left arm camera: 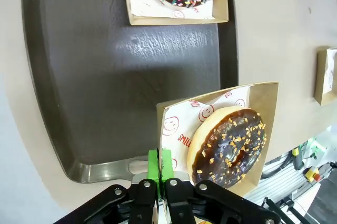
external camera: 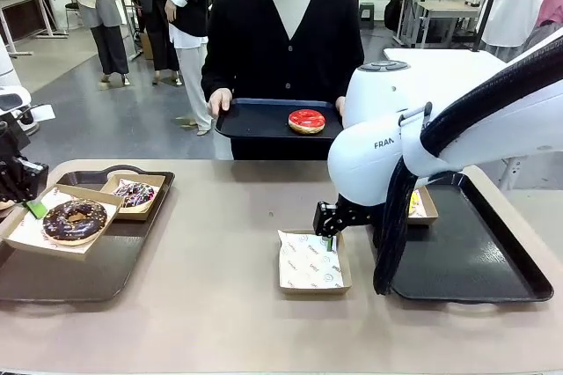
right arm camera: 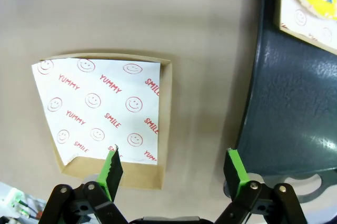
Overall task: Individually package the donuts and arrange them on the tray.
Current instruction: Place the picked Paper togo box on the Handle tray while simultaneously picking up another Paper togo box from the table with the other hand.
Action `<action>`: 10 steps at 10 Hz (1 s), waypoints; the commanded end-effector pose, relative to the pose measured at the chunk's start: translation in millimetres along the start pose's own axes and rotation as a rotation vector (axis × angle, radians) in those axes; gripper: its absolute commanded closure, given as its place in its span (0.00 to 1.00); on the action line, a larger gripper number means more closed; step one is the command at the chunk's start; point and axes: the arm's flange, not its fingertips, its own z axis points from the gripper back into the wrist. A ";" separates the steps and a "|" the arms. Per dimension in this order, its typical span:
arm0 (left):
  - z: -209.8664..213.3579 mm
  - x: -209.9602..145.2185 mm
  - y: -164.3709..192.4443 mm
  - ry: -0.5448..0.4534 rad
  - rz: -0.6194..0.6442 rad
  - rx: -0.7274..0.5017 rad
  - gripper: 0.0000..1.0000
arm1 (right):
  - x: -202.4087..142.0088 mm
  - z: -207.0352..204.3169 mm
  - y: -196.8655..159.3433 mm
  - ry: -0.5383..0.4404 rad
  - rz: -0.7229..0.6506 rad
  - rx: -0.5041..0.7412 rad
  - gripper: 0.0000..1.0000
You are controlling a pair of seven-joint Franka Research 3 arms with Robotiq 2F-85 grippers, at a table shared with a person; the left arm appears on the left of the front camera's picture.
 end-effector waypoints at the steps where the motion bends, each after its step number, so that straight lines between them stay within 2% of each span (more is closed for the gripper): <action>1: -9.3 3.7 14.6 -0.022 0.000 -0.011 0.98 | -3.9 -14.0 9.0 -0.021 -0.020 0.017 0.00; 10: -59.0 27.5 39.8 0.031 0.017 0.037 0.98 | 3.9 -34.3 13.0 -0.004 -0.002 0.059 0.00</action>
